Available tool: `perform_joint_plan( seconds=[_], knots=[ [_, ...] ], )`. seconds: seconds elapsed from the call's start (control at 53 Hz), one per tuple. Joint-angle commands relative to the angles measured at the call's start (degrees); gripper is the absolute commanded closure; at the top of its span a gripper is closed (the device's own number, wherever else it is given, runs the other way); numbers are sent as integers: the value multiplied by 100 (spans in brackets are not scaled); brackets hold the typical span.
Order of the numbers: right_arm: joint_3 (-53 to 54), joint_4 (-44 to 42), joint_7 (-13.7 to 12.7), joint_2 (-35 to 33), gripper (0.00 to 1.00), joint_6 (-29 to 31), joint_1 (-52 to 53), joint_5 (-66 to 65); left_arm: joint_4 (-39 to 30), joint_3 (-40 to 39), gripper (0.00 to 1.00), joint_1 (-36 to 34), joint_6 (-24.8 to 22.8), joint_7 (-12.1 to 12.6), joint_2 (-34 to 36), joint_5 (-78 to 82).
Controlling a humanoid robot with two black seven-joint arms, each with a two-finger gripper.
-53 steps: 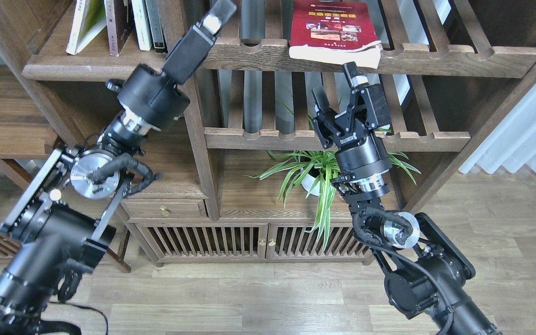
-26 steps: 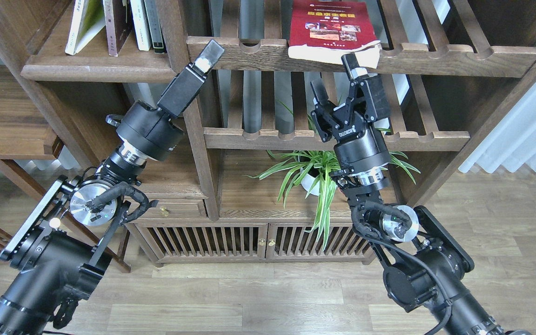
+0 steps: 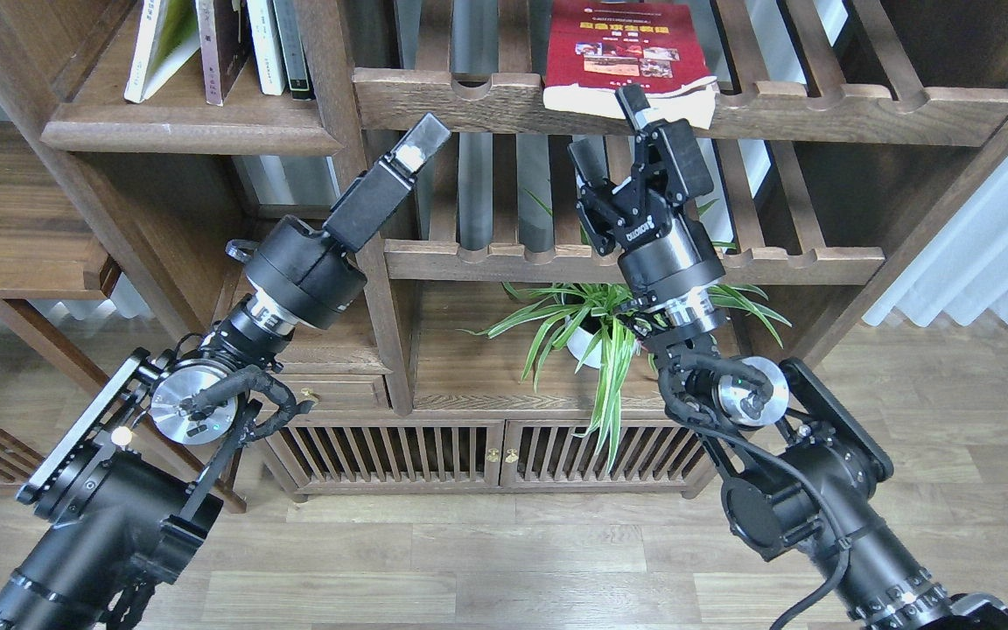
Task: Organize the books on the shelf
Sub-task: 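Raise both grippers toward the red book on the upper shelf, then grasp the red book with the right gripper and pull it off the shelf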
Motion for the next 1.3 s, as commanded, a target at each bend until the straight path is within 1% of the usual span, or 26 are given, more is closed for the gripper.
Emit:
perform_joint_plan(
  seconds=[0.0,0.302,0.51,0.623,0.85,0.925,0.982,1.038,1.17,1.284],
  knots=[
    [7,-34,0,-30,3,-68,126,-10,-2,0,1,0,0,-5,0,0],
    [104,-43,0,-205,4,-640,320,-1,7,0,1,9,0,4,0,0],
    [121,-61,0,-284,5,-737,346,-10,-2,71,1,61,0,-5,0,0],
    [121,-61,0,-372,9,-745,373,-10,-2,141,1,70,0,-23,0,0],
    [121,-105,9,-548,12,-956,575,-10,-2,185,1,61,0,-5,0,9],
    [121,-105,9,-592,17,-965,583,-10,-2,185,1,61,0,-5,0,9],
    [130,-105,9,-618,25,-956,583,-10,-2,185,1,70,0,4,0,0],
    [156,-105,9,-619,30,-956,583,-10,7,185,1,62,0,4,0,9],
    [236,-131,9,-601,37,-956,601,-10,7,194,1,61,0,12,0,0],
    [236,-131,9,-601,42,-956,619,-10,7,194,1,70,0,4,0,0]
  ],
)
